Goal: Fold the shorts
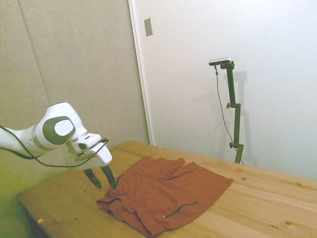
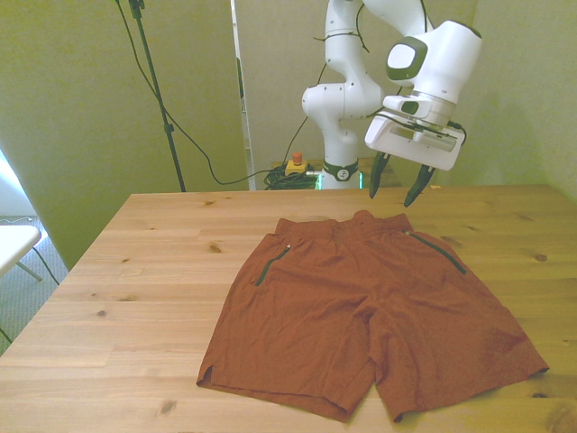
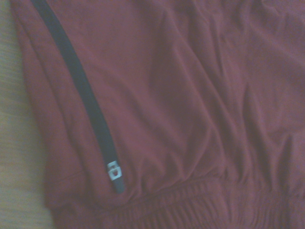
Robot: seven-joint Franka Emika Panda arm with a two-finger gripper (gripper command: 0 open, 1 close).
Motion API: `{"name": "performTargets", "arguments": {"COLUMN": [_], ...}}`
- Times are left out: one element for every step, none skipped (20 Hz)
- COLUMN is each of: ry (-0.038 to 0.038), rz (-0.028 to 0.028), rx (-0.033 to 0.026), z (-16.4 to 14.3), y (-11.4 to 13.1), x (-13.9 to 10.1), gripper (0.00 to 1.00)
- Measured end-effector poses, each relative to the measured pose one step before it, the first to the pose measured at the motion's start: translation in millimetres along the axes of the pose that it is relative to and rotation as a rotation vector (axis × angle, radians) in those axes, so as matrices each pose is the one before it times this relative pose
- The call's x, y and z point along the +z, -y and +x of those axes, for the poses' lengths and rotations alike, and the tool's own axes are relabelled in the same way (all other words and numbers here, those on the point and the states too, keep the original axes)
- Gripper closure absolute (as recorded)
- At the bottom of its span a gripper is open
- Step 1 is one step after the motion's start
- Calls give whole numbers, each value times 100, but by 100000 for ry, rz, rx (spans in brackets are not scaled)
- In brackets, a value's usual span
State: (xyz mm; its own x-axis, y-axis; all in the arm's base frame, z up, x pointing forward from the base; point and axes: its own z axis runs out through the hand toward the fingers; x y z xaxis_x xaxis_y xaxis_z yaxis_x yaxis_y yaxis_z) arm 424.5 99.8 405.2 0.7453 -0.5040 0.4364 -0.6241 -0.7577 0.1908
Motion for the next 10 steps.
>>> {"name": "performTargets", "arguments": {"ry": [-4367, -2845, -1462, -1277, -1004, -884, -592, -149, 2, 62], "rz": [-2113, -1330, -658, -422, -115, -127, 22, 149, 30, -210], "rx": [-1328, -1375, -1343, -1590, -1386, -1023, -1112, -1043, -1177, -1063], "z": [-430, -657, -820, -911, -802, -647, -564, -521, -502, -514], "y": [384, 395, 425, 509, 489, 460, 389, 336, 261, 207], "x": [193, 196, 144, 24, -88, -164, -209, -168, -137, -74], "gripper": [0, 0, 0, 0, 0, 0, 0, 0, 0, 0]}}
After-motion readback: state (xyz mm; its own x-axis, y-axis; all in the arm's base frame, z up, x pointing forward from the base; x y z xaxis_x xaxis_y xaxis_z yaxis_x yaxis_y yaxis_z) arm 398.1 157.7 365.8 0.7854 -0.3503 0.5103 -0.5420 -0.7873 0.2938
